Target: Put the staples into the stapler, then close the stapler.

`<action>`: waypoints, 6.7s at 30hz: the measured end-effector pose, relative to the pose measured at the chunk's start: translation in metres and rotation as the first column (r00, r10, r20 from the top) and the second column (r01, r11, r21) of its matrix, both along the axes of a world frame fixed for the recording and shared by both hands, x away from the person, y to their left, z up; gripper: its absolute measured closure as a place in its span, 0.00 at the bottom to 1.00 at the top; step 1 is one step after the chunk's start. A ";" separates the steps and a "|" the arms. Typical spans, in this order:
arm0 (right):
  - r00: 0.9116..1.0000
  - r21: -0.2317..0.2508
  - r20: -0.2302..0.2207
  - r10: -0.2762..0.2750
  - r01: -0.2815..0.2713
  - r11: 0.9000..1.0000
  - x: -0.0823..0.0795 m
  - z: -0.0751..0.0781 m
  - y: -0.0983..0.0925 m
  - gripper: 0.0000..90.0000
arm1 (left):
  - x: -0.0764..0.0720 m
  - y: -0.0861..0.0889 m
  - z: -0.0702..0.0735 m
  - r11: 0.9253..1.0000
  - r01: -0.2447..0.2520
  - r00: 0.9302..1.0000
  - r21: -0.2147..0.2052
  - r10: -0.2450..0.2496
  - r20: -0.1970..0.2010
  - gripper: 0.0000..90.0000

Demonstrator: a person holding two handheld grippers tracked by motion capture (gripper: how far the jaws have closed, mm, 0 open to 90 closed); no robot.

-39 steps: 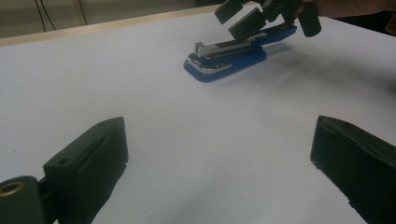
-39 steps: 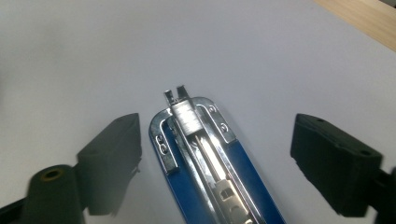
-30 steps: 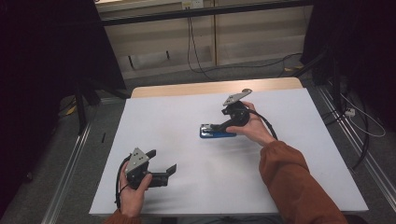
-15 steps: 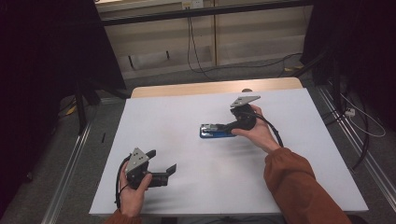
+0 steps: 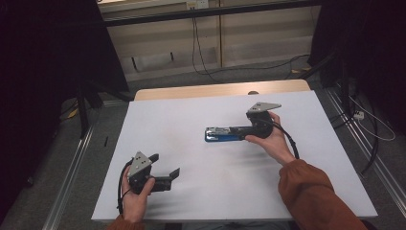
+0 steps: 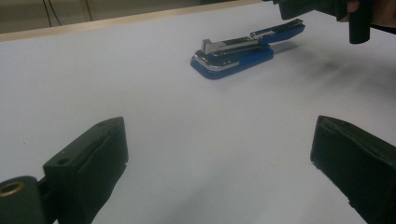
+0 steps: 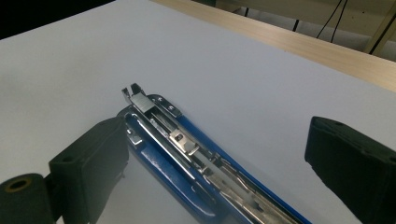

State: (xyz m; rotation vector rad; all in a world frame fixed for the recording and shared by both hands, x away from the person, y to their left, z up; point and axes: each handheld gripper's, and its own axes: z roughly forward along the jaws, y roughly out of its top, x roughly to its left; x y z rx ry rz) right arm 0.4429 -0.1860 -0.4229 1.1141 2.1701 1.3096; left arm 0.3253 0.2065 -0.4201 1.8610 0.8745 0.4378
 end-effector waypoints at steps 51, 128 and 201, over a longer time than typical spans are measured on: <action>0.992 0.051 0.001 -0.124 0.124 0.991 -0.064 -0.017 -0.059 0.19 | 0.015 -0.028 0.001 0.998 0.056 0.997 -0.005 -0.057 -0.044 0.09; 0.987 -0.079 -0.026 -0.160 0.157 0.984 -0.051 -0.033 -0.066 1.00 | 0.134 -0.129 -0.015 0.992 0.087 0.996 0.088 -0.083 -0.045 0.69; 0.980 -0.189 -0.070 -0.188 0.172 0.967 -0.032 -0.038 -0.061 1.00 | 0.132 -0.137 -0.032 0.978 0.146 0.986 0.150 -0.131 -0.104 1.00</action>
